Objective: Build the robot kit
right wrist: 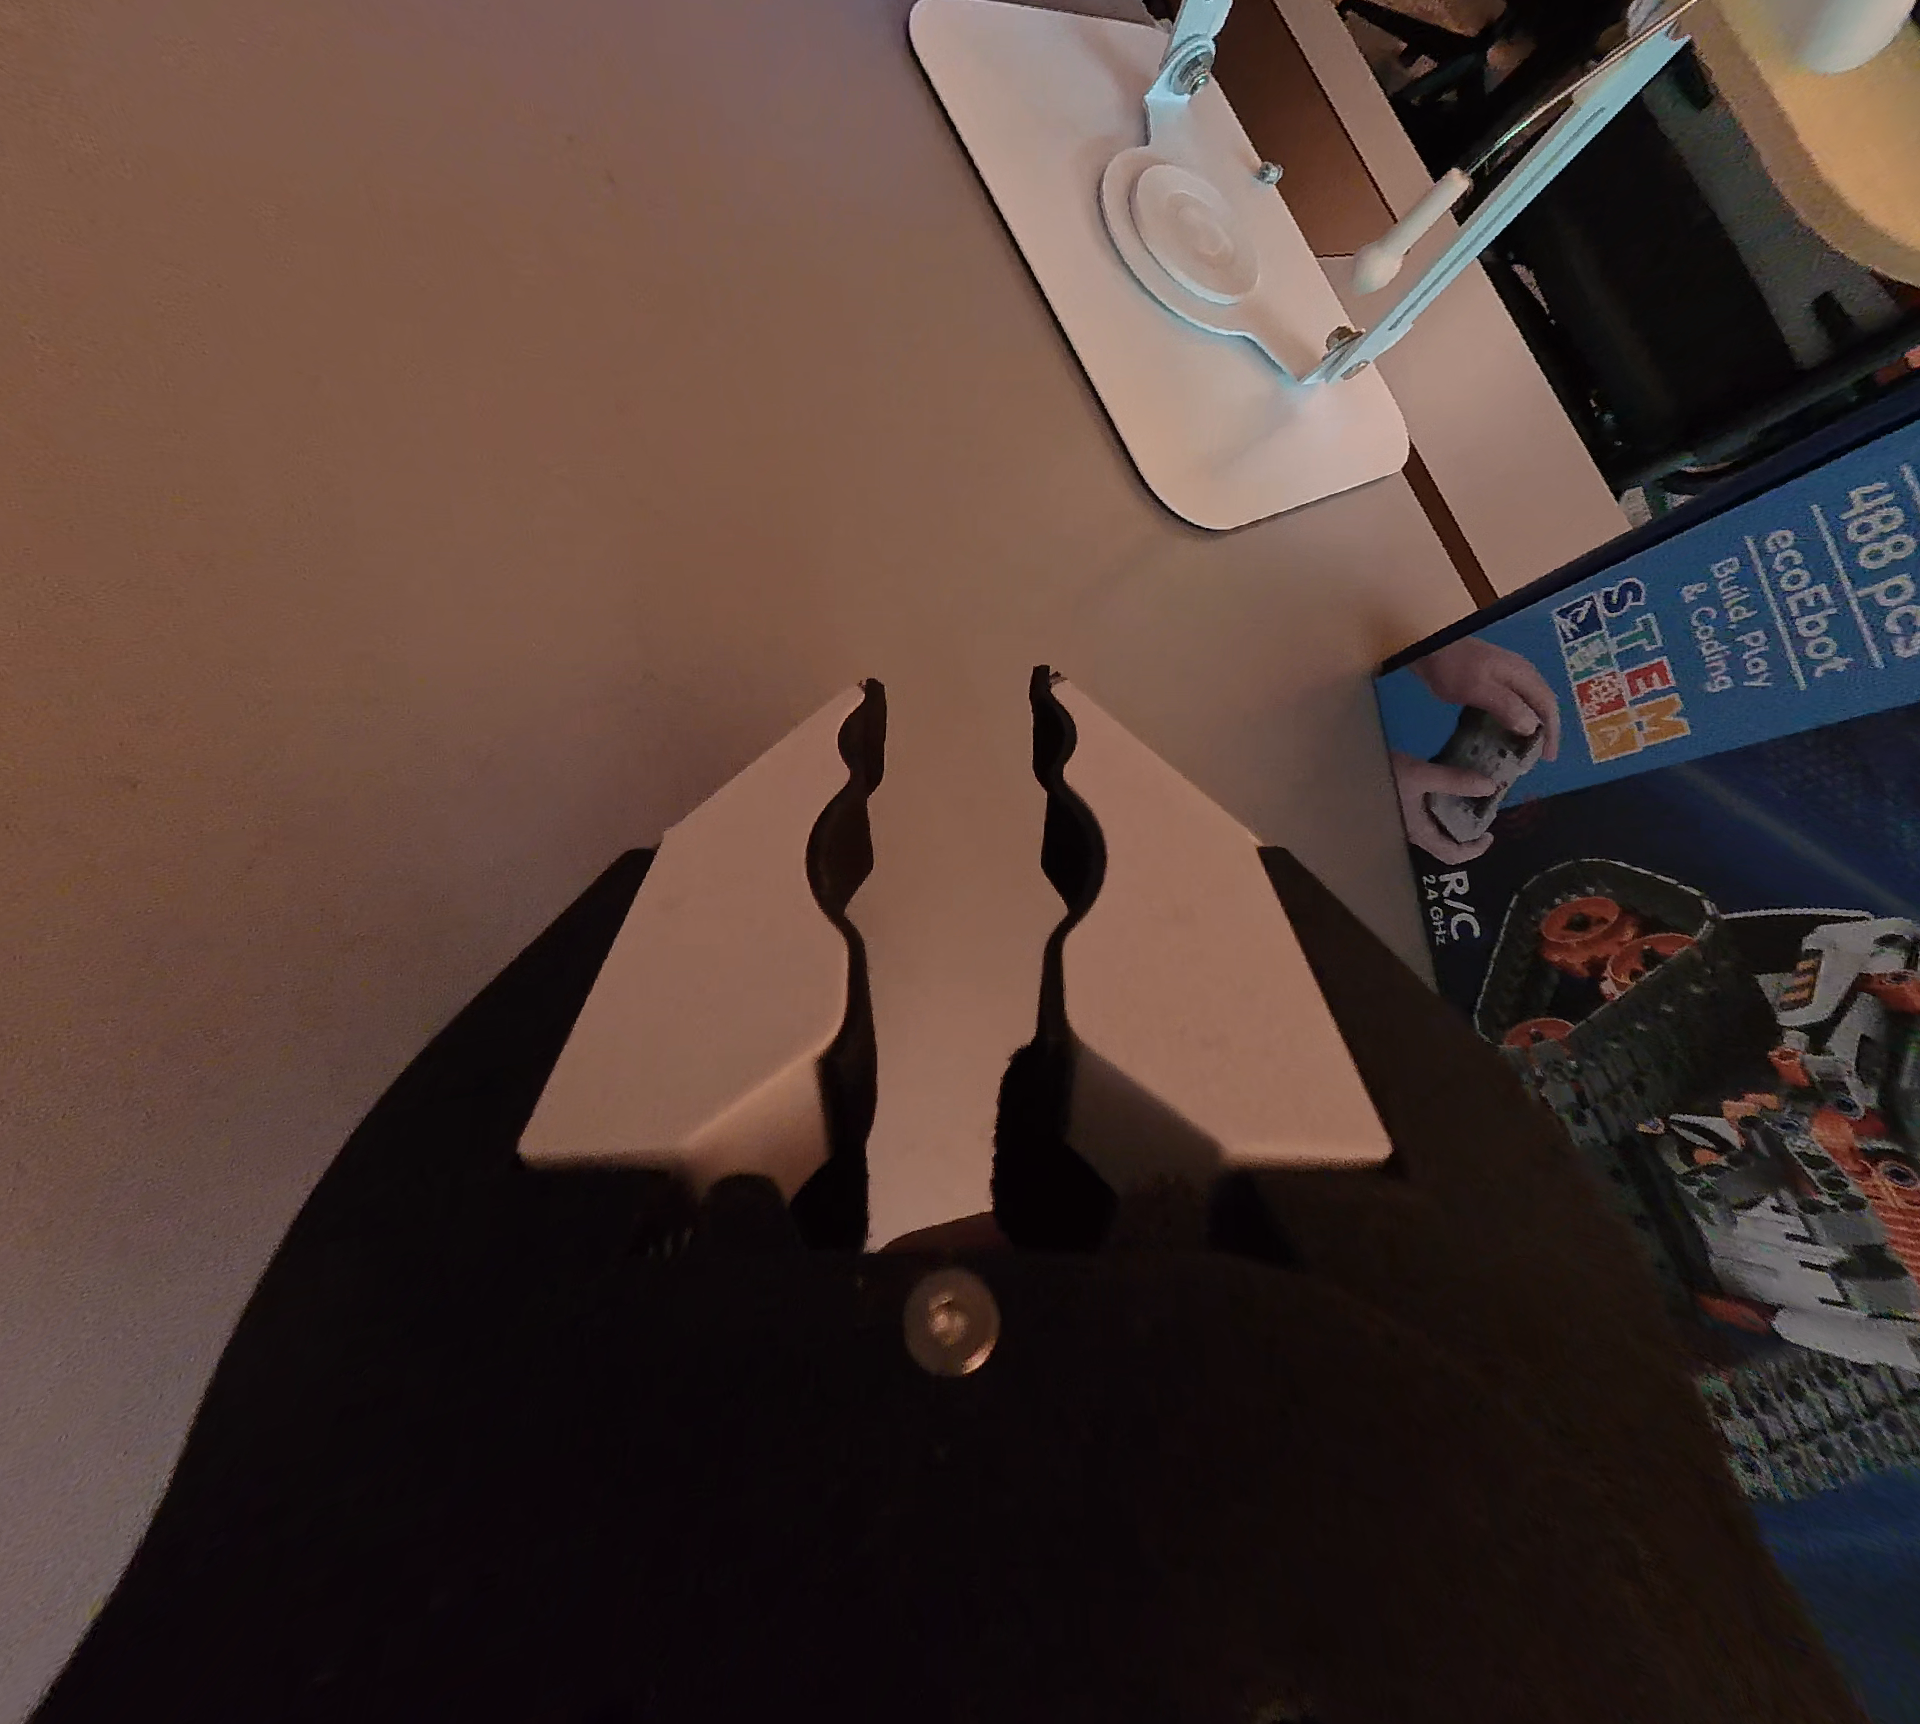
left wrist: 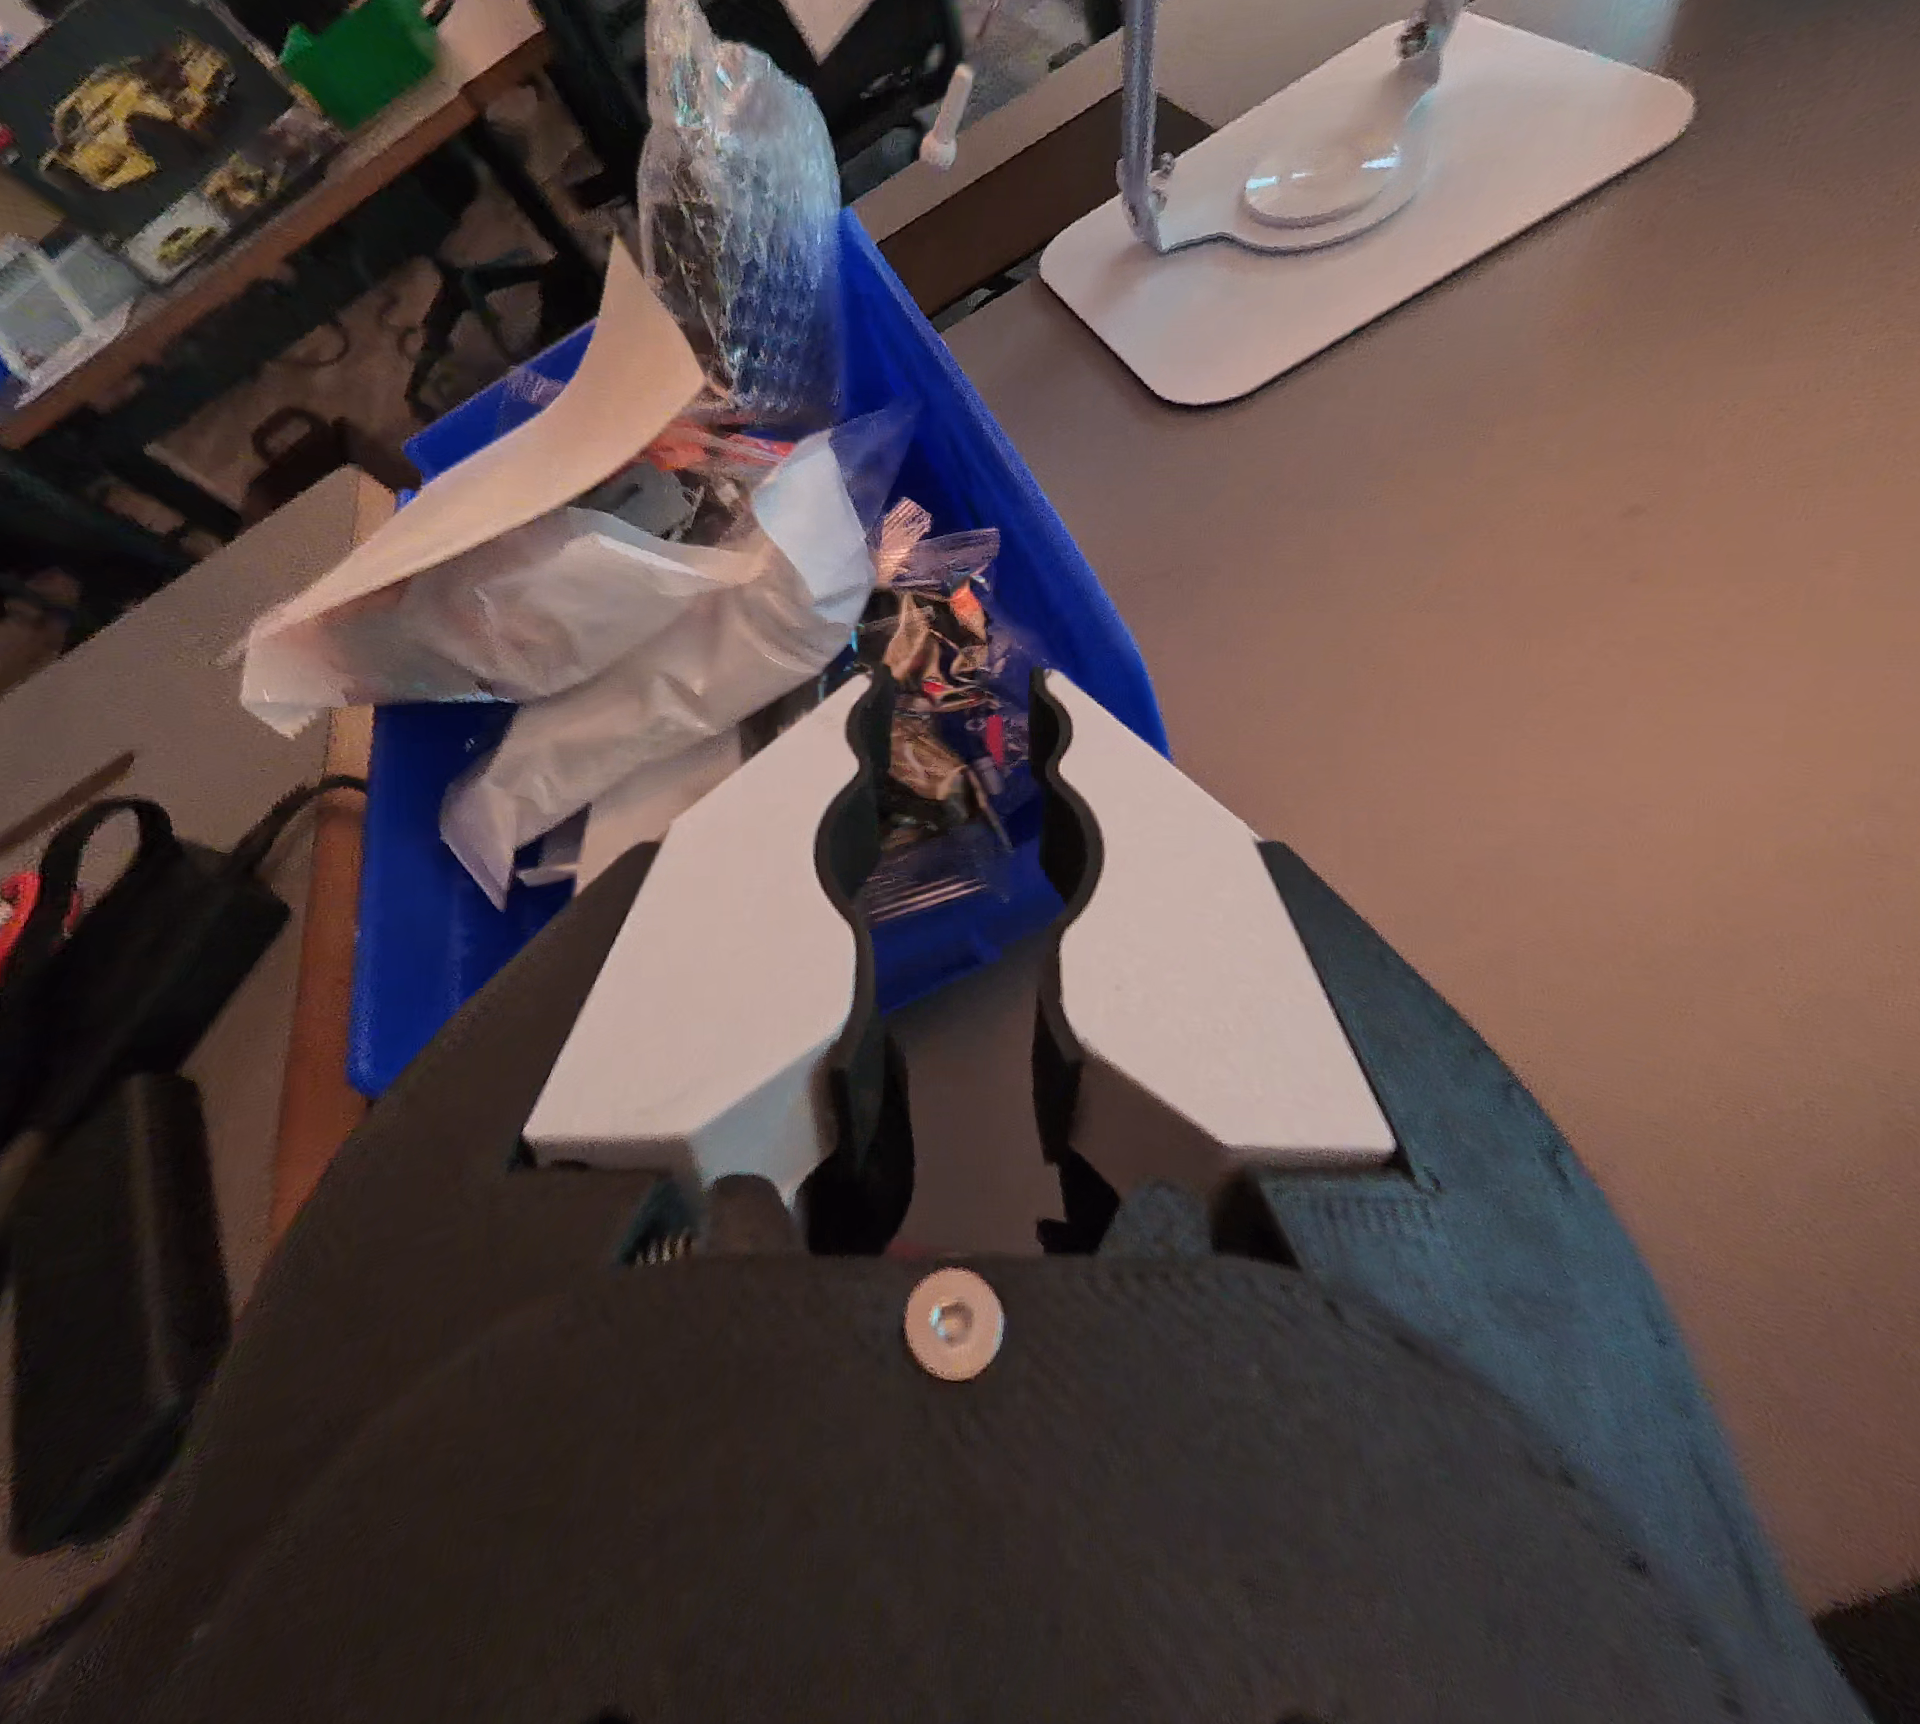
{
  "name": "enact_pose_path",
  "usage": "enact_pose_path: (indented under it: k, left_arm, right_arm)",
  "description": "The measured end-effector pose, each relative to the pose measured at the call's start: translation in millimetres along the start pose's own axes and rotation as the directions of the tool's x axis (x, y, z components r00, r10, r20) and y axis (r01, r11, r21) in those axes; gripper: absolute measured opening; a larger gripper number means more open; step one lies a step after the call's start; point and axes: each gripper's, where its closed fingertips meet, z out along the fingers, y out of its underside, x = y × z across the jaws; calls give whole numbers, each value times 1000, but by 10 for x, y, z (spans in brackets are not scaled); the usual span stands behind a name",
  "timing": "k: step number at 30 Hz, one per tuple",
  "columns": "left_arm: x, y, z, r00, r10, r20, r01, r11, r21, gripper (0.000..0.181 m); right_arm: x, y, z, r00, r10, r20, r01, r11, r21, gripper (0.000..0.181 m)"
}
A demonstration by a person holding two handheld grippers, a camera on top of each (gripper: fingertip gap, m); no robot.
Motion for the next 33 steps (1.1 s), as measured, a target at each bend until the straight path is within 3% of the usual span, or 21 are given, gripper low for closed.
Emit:
enact_pose_path:
  k: [3, 6, 10, 15, 18, 22, 27, 30, 33]
  left_arm:
    - [-235, -18, 16, 997, 82, -5, -82, 996, -33, 24]
    - [-363, 95, 145, 984, 174, -28, -177, 972, -153, 26]
    - [-232, 0, 323, 962, 244, -120, -257, 960, -108, 29]
    - [-314, -98, 656, 929, 369, -33, -371, 922, -115, 35]
    - [-458, 3, 784, 930, 367, -17, -364, 914, -177, 29]
    - [-441, -48, 738, 954, 282, -100, -295, 943, -153, 29]
    - [-529, -685, 611, 977, 186, -108, -186, 983, 13, 39]
    - [-700, -803, 912, 975, 212, -62, -215, 976, -33, 45]
    - [-909, -702, 1324, 962, 273, 15, -265, 946, -185, 48]
  right_arm:
    - [-31, 32, 46, 1000, 2, 11, -2, 1000, -8, 27]
    - [-59, 68, 89, 1000, -7, 16, 7, 1000, -22, 27]
    - [-51, 126, 118, 1000, -8, 16, 9, 999, -33, 27]
    - [-76, 179, 170, 999, -9, 31, 11, 999, -44, 26]
    - [-84, 201, 184, 999, -18, 29, 20, 998, -53, 27]
    - [-66, 222, 189, 1000, -13, 27, 14, 998, -57, 27]
    - [-68, 225, 197, 999, -10, 33, 12, 998, -58, 26]
    - [-61, 225, 191, 999, -13, 31, 15, 998, -57, 26]
    - [-40, 217, 170, 1000, -15, 23, 16, 998, -53, 26]
